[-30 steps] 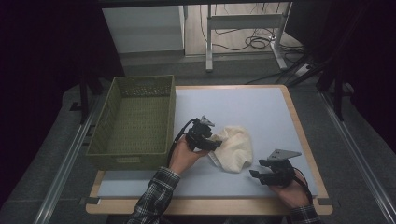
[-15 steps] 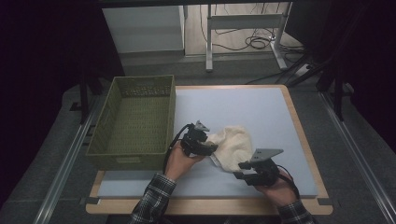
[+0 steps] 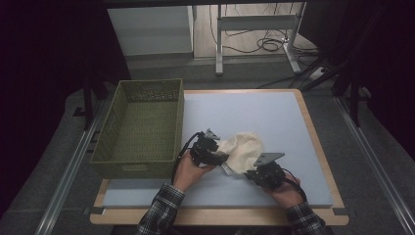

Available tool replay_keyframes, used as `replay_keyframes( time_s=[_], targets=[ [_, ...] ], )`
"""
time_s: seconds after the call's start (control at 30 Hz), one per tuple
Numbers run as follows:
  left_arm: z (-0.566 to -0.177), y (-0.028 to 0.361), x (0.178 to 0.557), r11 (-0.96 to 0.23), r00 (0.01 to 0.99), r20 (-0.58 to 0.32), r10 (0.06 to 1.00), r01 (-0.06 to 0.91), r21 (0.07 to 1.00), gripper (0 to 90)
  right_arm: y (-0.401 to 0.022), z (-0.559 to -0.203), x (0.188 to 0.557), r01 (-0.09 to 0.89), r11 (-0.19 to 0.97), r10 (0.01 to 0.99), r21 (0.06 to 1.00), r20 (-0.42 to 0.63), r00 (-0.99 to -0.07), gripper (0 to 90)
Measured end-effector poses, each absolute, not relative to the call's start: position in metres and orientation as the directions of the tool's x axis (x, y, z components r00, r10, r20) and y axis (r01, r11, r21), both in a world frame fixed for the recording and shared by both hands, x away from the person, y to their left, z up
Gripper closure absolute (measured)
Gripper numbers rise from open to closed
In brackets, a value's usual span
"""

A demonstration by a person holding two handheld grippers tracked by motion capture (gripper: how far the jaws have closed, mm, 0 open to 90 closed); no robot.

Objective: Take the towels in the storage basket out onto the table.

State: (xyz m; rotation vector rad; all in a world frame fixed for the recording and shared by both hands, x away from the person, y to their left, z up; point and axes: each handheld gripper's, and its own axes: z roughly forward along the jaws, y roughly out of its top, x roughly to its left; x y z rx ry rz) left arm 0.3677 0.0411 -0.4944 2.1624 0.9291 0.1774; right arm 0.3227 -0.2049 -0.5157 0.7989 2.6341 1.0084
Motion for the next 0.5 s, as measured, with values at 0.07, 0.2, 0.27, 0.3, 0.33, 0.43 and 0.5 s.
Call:
replay_keyframes(
  time_s=[0.07,0.2,0.27,0.3,0.33,0.43,0.5],
  targets=[
    [-0.494,0.039,0.368,-0.451,0.731,-0.158,0.664,0.560,0.695,41.1,-0.209,-0.509,0.325,0.414,0.608,0.562,0.677,0.000,-0.827,85.2],
    [-0.491,0.036,0.368,-0.463,0.746,-0.152,0.648,0.545,0.699,37.9,-0.221,-0.493,0.335,0.424,0.581,0.580,0.695,0.012,-0.814,85.0],
    [-0.490,0.035,0.368,-0.470,0.752,-0.146,0.643,0.538,0.700,37.6,-0.228,-0.486,0.343,0.430,0.567,0.594,0.702,0.013,-0.804,85.0],
    [-0.490,0.034,0.368,-0.473,0.753,-0.143,0.643,0.536,0.699,37.7,-0.232,-0.483,0.346,0.436,0.557,0.601,0.708,0.020,-0.799,85.0],
    [-0.490,0.034,0.369,-0.476,0.754,-0.141,0.642,0.535,0.698,37.8,-0.235,-0.479,0.350,0.441,0.545,0.606,0.713,0.029,-0.795,85.0],
    [-0.489,0.034,0.371,-0.480,0.753,-0.134,0.644,0.535,0.696,38.8,-0.244,-0.469,0.361,0.451,0.513,0.623,0.730,0.044,-0.781,85.0],
    [-0.488,0.035,0.373,-0.478,0.750,-0.132,0.648,0.536,0.696,39.9,-0.249,-0.463,0.368,0.458,0.501,0.636,0.735,0.046,-0.770,85.0]
  ],
)
